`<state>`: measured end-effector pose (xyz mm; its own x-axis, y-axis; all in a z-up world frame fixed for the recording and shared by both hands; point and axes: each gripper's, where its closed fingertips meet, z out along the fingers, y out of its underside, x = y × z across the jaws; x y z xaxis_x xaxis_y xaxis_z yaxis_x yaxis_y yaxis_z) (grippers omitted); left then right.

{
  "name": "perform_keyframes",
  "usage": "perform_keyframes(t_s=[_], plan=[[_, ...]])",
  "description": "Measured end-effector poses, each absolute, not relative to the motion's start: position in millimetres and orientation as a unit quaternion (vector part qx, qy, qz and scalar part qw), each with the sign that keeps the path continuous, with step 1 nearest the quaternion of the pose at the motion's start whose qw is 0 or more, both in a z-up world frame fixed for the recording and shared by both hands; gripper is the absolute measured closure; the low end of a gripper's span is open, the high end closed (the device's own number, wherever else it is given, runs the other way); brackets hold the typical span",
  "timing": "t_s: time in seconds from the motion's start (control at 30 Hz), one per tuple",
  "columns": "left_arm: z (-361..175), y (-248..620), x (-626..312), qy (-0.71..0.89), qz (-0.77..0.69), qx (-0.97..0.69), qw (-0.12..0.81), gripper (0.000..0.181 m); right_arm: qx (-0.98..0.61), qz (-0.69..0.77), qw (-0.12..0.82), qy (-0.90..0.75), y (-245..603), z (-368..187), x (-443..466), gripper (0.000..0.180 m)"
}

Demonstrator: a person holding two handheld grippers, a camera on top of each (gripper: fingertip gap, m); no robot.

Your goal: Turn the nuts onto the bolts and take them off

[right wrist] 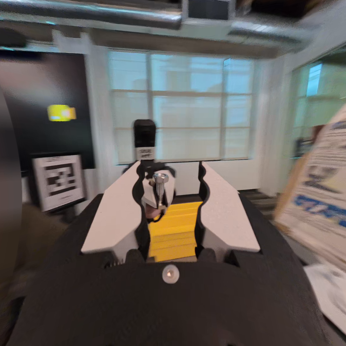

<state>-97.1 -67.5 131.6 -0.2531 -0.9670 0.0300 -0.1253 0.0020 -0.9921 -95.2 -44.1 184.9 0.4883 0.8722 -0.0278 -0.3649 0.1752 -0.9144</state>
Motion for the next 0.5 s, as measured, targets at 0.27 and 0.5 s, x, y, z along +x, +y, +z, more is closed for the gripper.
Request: perform_keyframes(t_s=[0.27,0.5], plan=[[137,-16,-98,0.528,-0.370,-0.511,0.569,0.173,-0.536,0.246,0.775,-0.228,-26,173,-107,0.133],[130,-26,-90,0.551,-0.352,-0.502,0.566,0.174,-0.552,0.300,0.735,-0.256,-23,160,-113,0.165]])
